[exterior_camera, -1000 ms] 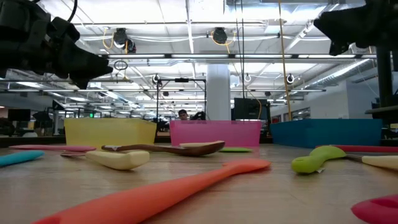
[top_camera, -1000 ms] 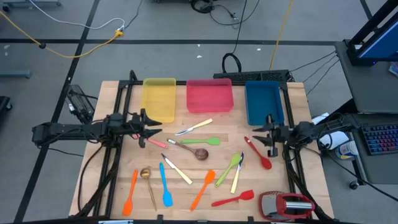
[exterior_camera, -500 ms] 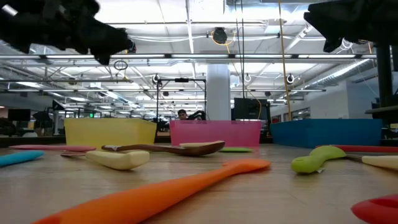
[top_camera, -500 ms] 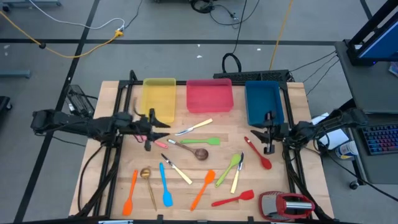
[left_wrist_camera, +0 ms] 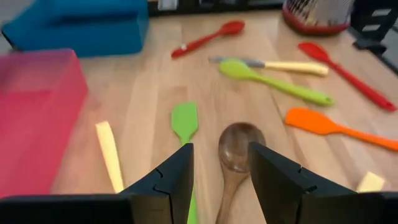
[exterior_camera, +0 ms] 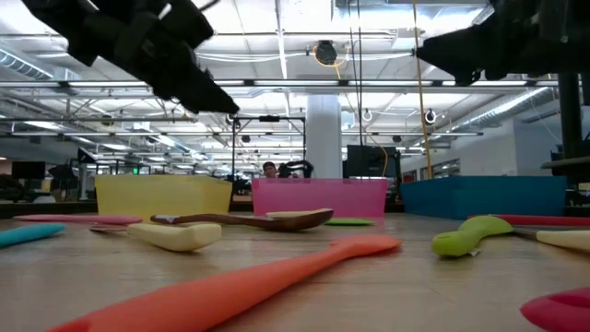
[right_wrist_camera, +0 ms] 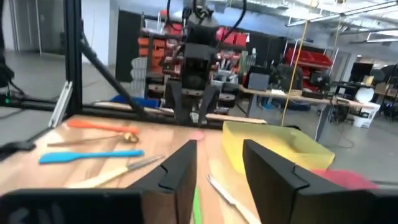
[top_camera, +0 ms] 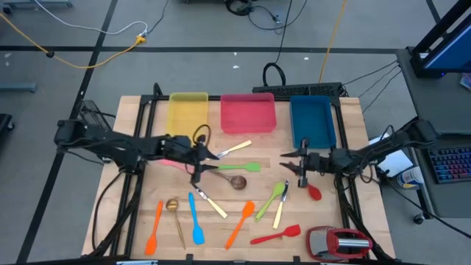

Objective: Pick & Place Kitchen Items
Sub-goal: Put the wooden serving spoon into the yellow bin

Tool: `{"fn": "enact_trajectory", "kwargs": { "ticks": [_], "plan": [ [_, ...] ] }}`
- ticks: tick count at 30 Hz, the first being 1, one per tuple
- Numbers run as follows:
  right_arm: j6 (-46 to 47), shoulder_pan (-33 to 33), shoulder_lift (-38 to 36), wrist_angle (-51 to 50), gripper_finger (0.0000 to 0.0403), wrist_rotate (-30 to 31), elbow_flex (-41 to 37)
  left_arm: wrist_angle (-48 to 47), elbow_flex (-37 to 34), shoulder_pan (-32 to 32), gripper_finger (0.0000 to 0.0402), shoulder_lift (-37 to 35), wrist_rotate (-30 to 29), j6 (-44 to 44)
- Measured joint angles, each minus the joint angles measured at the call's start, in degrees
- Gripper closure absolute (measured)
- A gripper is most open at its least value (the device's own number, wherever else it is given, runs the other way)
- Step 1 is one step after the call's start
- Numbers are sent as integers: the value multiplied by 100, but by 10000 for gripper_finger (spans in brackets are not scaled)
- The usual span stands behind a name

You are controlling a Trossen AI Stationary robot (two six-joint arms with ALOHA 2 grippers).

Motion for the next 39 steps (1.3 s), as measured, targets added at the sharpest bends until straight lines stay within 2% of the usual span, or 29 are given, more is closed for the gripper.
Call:
{"fn": "enact_trajectory", "kwargs": {
  "ticks": [5,13,18,22,28,33,39],
  "plan": [
    [-61,0,397,372,253,-16,50,369,9,-85,247,689,46,39],
    [605,0,1146,1156,264,-18,74,820,7,-155,247,1523,50,-31],
    [598,-82,1879,1314,251,-19,487,963,8,-155,247,1977,52,-21],
    [787,-286,2350,980,232,-16,894,941,7,-155,247,2121,54,72],
    [1371,-529,2767,-23,199,-21,1300,823,7,-155,248,2132,54,88],
    [1375,-560,2865,-61,181,-27,1359,567,7,-155,248,2132,35,118],
    [1370,-557,2869,-31,183,-27,1357,538,7,-157,265,2132,-102,298]
  ]
}}
